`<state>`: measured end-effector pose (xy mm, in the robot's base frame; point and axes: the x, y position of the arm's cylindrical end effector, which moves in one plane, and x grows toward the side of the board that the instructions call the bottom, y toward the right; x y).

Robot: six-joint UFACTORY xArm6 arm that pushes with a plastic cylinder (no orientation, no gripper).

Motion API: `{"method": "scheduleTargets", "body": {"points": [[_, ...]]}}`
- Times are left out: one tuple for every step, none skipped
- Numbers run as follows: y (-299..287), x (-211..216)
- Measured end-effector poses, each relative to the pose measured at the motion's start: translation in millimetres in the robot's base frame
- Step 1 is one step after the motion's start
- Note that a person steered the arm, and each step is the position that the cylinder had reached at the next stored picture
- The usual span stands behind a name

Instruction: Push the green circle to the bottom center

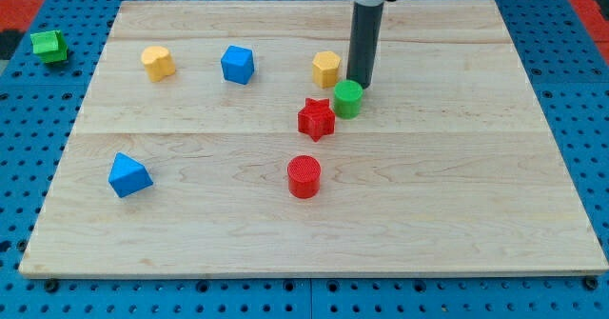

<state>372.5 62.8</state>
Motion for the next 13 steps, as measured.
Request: {"method": "scheduleTargets", "body": {"points": [[-2.7, -14.2], [-37.1, -9.3], [-17.1, 11.0], [38.2, 20.7], [45.8, 76.6], [45.5, 86.4], [68.7, 27.3], [22.7, 1.4], [0.9, 46.0], [6.1, 92.3], [6.1, 136.0], [6.1, 168.3], [45.0, 194.3]]}}
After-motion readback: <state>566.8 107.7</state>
